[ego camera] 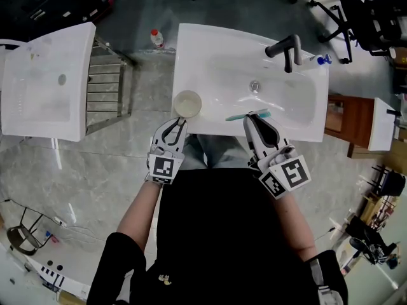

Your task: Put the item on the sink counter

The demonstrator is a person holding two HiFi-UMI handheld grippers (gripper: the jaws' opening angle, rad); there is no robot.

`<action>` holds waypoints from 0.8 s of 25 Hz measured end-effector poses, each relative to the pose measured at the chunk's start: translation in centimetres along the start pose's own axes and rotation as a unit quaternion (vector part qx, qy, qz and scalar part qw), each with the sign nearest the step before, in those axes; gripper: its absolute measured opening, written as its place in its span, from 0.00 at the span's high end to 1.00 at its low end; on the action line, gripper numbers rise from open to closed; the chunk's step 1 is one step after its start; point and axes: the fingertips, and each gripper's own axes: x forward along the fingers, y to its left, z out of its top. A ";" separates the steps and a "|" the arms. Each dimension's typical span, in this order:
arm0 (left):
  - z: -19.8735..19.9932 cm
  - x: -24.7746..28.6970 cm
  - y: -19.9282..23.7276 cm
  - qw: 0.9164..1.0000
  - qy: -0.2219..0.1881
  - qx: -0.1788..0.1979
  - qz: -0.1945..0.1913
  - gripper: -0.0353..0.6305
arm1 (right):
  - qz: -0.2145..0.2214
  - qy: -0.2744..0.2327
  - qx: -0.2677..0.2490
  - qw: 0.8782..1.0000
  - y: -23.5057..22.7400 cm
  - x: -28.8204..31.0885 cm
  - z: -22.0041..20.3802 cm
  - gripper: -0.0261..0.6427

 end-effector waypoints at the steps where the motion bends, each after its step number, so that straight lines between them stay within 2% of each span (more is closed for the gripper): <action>1: -0.3 0.2 -0.1 1.000 0.004 0.004 -0.001 0.85 | 0.001 0.001 0.000 1.000 0.0 0.1 0.0 0.88; 8: -0.9 0.5 -0.5 1.000 0.023 0.015 -0.004 0.85 | 0.010 0.009 -0.003 1.000 0.3 1.1 -0.1 0.88; 14: -2.5 -0.3 -0.7 0.997 0.063 -0.009 -0.033 0.72 | 0.031 0.006 -0.007 0.999 1.3 2.5 0.4 0.88; 17: -2.4 -1.5 -0.1 0.998 0.065 -0.018 -0.020 0.72 | 0.048 0.002 -0.010 0.999 2.0 3.5 1.0 0.88; 20: -1.9 -2.8 1.0 0.998 0.067 -0.014 0.011 0.72 | 0.072 0.002 -0.008 0.997 2.8 4.8 1.4 0.88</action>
